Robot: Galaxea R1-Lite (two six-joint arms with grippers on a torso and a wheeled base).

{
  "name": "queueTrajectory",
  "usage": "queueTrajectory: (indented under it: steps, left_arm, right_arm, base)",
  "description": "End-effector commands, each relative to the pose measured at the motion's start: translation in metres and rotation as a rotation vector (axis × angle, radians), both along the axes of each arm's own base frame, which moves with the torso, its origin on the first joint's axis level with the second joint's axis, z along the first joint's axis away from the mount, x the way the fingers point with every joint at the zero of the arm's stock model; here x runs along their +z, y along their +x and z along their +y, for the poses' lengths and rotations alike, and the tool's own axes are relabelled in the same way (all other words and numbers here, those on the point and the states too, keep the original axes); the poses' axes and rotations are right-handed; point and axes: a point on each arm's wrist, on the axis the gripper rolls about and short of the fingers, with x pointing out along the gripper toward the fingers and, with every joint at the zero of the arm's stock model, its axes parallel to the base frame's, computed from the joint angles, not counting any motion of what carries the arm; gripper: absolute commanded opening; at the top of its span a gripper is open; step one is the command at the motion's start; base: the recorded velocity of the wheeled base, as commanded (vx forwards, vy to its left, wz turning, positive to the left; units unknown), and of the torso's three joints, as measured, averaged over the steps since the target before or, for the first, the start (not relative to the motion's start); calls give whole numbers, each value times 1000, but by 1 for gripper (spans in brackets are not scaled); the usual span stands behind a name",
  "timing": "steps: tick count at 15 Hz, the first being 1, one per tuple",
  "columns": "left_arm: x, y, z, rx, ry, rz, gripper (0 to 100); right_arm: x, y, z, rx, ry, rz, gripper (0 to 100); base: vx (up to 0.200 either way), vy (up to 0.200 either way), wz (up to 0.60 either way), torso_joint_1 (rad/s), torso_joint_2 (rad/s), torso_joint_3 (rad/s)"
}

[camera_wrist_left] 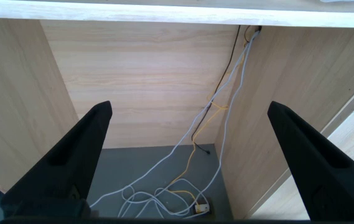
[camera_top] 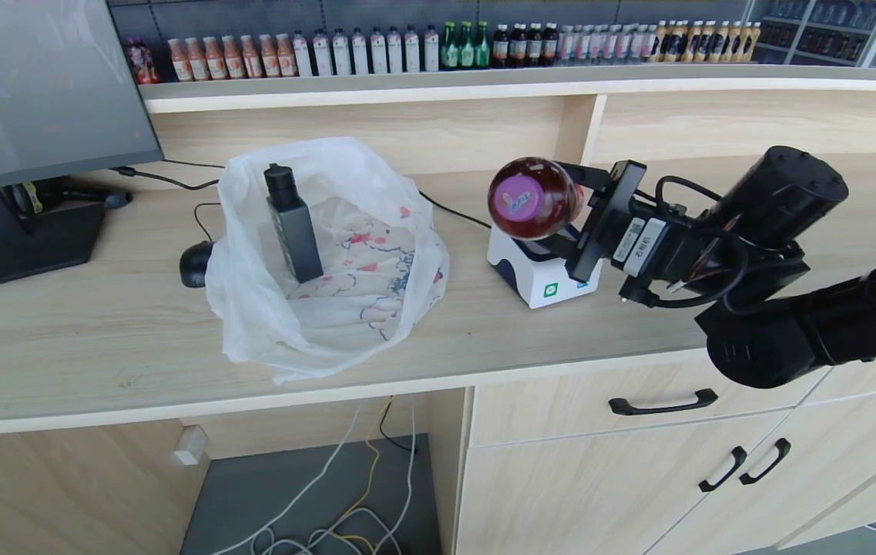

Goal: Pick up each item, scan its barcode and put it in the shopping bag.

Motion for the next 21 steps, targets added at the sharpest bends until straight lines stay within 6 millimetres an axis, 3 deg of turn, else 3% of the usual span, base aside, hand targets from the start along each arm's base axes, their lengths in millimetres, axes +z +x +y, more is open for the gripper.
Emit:
queueTrajectory:
  steps: [1, 21]
  left_arm:
    - [0, 0, 0, 0, 0, -1, 100]
    - [0, 0, 0, 0, 0, -1, 100]
  right_arm:
    - [-4, -1, 0, 0, -6, 13, 0]
    - [-8, 3, -4, -19, -6, 26, 0]
  base:
    - [0, 0, 0, 0, 0, 0]
    - [0, 0, 0, 0, 0, 0]
